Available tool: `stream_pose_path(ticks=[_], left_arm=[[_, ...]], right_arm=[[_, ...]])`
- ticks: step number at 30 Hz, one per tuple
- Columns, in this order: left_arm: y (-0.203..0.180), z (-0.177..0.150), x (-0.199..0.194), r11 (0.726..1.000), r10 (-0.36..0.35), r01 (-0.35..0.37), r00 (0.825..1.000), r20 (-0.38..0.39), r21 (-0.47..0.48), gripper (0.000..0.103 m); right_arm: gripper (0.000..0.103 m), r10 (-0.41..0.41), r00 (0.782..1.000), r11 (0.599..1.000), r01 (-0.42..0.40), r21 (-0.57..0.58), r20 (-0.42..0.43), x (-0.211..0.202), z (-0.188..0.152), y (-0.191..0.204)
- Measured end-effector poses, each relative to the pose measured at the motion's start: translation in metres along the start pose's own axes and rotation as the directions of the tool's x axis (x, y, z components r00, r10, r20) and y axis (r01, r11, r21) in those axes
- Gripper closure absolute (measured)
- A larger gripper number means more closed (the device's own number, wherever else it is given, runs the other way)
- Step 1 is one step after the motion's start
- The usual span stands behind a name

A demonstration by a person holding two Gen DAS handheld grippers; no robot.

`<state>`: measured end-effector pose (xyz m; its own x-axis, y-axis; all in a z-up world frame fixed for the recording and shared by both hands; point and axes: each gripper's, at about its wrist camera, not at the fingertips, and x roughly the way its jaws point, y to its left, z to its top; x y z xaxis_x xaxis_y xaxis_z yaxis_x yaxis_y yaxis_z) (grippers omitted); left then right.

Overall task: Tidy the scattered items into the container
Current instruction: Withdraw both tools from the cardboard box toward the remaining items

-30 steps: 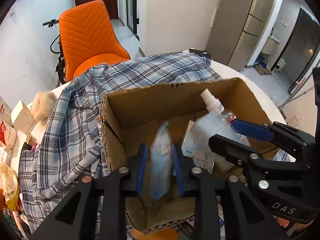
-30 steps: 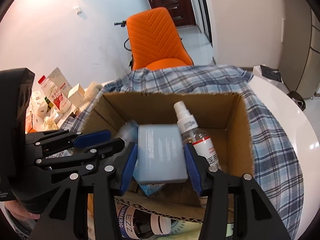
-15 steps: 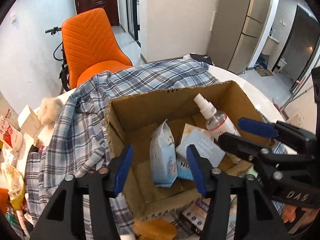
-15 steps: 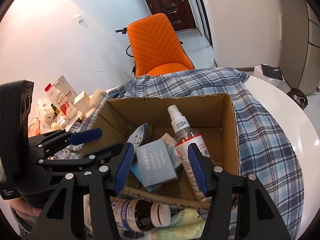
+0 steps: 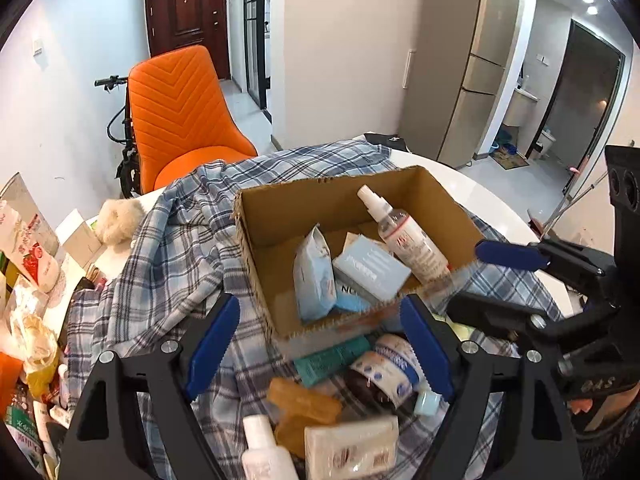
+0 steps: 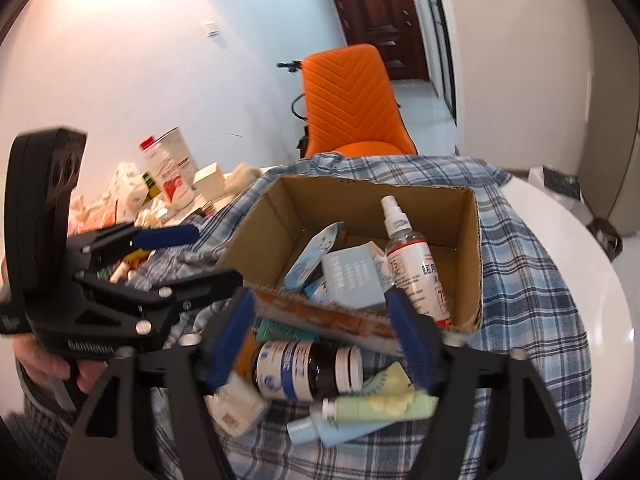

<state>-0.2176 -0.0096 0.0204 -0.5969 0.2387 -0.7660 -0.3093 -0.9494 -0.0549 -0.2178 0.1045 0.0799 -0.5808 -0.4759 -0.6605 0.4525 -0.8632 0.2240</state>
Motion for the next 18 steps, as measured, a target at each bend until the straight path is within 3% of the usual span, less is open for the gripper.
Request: stream_pose_path(ticks=[4,9,12,18], left_arm=[[-0.007,-0.018,-0.015,0.998,0.054,-0.054,0.998,0.018,0.043,0.019],[-0.014,-0.044,-0.022,0.996,0.052,-0.053,0.998,0.018,0.065,0.018],[-0.018,-0.059,-0.019,0.996,0.025,-0.023,0.999,-0.025,0.085,0.018],[-0.021,-0.094,-0.017,0.986,0.094,-0.085,0.994,-0.05,0.145,0.018]], right_arm=[[0.012,-0.027,0.999,0.998,0.028,-0.061,0.03,-0.013,-0.016,0.01],[0.01,-0.012,0.999,0.996,0.016,-0.091,0.042,-0.022,-0.038,0.015],[0.01,0.0,0.999,0.995,0.005,-0.105,0.042,-0.023,-0.052,0.015],[0.01,0.076,0.997,0.979,-0.075,-0.188,-0.003,-0.016,-0.08,0.02]])
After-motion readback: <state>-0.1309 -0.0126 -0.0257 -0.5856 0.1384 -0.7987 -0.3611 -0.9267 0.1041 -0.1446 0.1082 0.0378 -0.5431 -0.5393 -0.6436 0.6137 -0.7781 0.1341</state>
